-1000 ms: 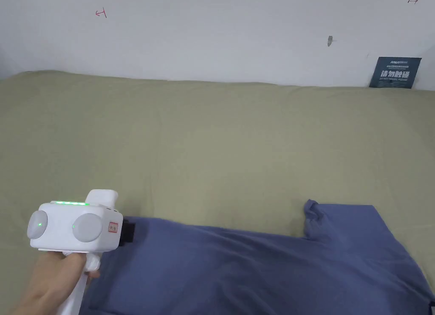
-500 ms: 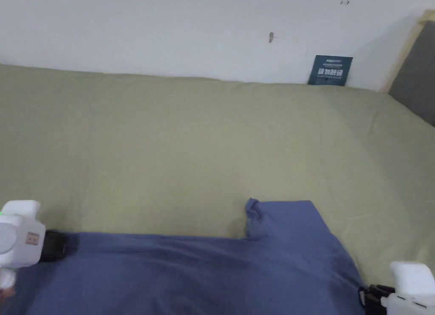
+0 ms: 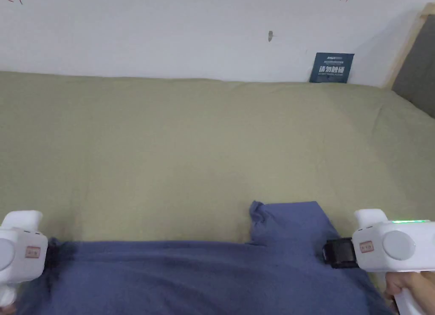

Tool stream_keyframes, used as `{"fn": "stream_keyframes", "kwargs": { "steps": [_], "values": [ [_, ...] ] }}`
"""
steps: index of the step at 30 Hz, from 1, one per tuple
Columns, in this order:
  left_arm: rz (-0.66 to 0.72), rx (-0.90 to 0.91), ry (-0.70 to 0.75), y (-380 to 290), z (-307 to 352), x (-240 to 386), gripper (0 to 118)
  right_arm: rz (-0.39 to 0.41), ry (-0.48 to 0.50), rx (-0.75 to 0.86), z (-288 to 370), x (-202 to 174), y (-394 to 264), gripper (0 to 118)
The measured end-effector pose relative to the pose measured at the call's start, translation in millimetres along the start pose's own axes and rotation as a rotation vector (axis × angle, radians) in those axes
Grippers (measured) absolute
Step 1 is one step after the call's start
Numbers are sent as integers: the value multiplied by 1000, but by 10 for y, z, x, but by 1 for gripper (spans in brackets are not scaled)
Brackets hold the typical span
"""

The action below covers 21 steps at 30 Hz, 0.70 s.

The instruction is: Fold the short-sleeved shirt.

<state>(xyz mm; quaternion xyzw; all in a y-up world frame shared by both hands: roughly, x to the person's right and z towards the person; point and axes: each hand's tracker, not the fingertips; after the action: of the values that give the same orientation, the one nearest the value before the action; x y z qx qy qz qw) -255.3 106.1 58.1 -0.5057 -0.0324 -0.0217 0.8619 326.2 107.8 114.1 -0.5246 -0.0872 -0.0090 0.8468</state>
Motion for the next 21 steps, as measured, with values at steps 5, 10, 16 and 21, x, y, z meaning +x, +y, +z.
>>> {"fn": "stream_keyframes", "kwargs": {
  "steps": [5,10,16,21],
  "values": [
    [1,8,-14,-7,74,-30,1,-30,77,90,226,-30,-216,0],
    [21,60,-22,-87,415,-73,1,-39,97,148,647,1,-344,0],
    [22,142,-61,-418,1042,-229,1,-59,140,242,1308,107,-679,0],
    [0,208,-106,-936,1554,-375,1,-43,160,298,1807,109,-1227,0]
  ]
}}
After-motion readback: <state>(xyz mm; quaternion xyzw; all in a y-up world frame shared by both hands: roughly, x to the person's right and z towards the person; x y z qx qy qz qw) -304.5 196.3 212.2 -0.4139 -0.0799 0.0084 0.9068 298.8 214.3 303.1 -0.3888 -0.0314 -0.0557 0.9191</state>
